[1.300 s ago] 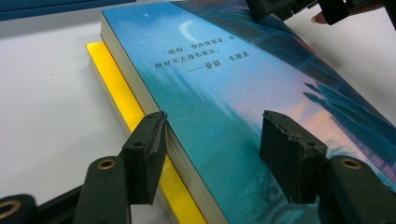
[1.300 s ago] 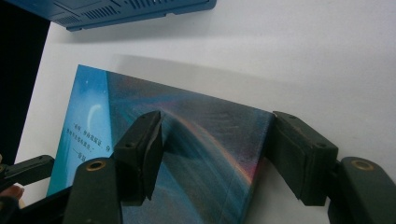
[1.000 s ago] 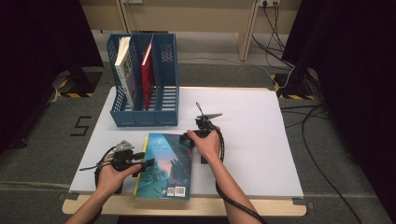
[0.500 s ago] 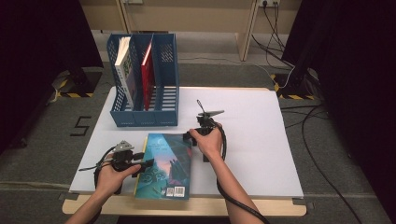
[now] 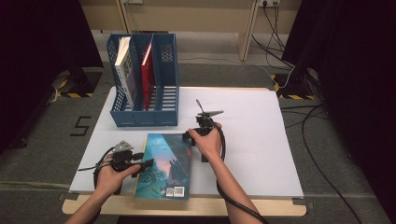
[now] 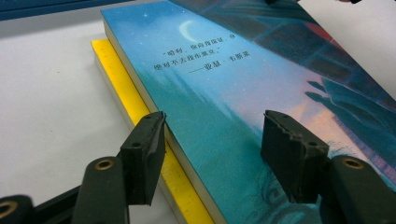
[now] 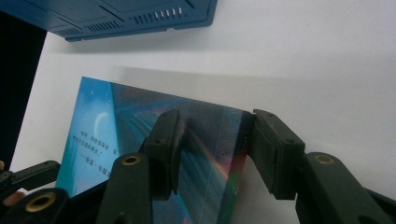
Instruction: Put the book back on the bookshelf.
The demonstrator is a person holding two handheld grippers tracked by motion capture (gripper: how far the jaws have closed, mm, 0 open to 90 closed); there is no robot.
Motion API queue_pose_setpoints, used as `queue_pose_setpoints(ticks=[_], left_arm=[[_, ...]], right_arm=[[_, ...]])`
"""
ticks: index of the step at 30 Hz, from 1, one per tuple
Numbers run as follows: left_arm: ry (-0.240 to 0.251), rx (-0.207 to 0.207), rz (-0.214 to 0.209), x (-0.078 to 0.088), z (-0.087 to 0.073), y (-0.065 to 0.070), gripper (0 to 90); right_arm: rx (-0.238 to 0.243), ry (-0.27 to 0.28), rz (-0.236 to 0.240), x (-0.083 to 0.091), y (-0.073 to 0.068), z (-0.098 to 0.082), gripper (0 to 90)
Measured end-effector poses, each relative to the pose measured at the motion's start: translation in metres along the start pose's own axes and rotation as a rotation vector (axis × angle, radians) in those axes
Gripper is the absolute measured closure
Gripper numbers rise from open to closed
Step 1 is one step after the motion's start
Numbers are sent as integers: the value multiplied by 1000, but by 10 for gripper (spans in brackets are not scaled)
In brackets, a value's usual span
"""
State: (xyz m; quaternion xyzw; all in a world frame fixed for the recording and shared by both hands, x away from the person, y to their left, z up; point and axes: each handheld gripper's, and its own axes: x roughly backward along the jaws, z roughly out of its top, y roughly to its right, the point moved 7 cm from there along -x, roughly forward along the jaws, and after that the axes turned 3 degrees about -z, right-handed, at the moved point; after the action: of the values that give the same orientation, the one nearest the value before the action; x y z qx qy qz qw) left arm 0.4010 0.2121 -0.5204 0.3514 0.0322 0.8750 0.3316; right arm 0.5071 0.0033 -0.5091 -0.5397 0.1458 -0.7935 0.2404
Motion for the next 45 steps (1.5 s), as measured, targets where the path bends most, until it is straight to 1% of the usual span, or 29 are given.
queue_pose_setpoints(ticks=[1,3,7,11,12,14,17,18,19,20,21,23,25,27,29,31,33,34,37,39,41,43,45], left_arm=[[1,1,0,0,0,0,396],[-1,-1,0,0,0,0,397],[5,1,2,0,0,0,397],[12,3,1,0,-1,0,398],[13,3,1,0,-1,0,398],[10,3,2,0,-1,0,398],[6,1,4,0,-1,0,398],[8,0,3,0,-1,0,400],[8,1,5,0,-1,0,400],[13,3,2,0,-1,0,400],[14,3,2,0,-1,0,400],[10,2,4,0,-1,0,400],[10,3,3,0,-1,0,400],[8,2,4,0,-1,0,400],[11,1,3,0,-1,0,400],[12,5,3,-1,0,0,400],[10,4,3,-1,0,0,400],[9,4,3,-1,0,0,400],[4,3,6,0,0,0,400],[0,2,5,0,0,0,401],[-1,5,5,1,0,-1,403],[-1,11,3,1,-1,-2,403],[-2,10,3,2,-1,-2,404]], right_arm=[[-15,-4,4,-1,0,0,541],[-23,-10,4,-1,0,0,539],[-14,-13,-13,-1,-2,1,532],[-14,-20,-11,-2,0,0,531],[-22,-23,-11,-2,-1,0,531],[-23,-25,-12,-2,-1,0,528],[-12,-31,-16,-3,-1,0,516],[-5,-35,-24,-3,-1,0,509],[-9,-48,-20,-3,-1,-1,503],[-13,-93,-10,-4,-2,-5,483],[-14,-117,-3,-5,-3,-8,471],[-6,-100,0,-6,-3,-9,469],[-4,-98,0,-6,-2,-10,467],[-19,-97,13,-6,-2,-10,467],[-15,-97,14,-7,-1,-11,468],[-29,-96,26,-7,-1,-11,470],[-35,-93,31,-7,-1,-11,481],[-27,-87,30,-7,1,-11,492],[-43,-88,31,-3,0,-10,539],[-53,-82,42,0,0,-8,566],[-52,-79,48,3,-1,-7,599],[-60,-80,68,8,-2,-5,626],[-50,-81,65,11,-4,-4,637]])
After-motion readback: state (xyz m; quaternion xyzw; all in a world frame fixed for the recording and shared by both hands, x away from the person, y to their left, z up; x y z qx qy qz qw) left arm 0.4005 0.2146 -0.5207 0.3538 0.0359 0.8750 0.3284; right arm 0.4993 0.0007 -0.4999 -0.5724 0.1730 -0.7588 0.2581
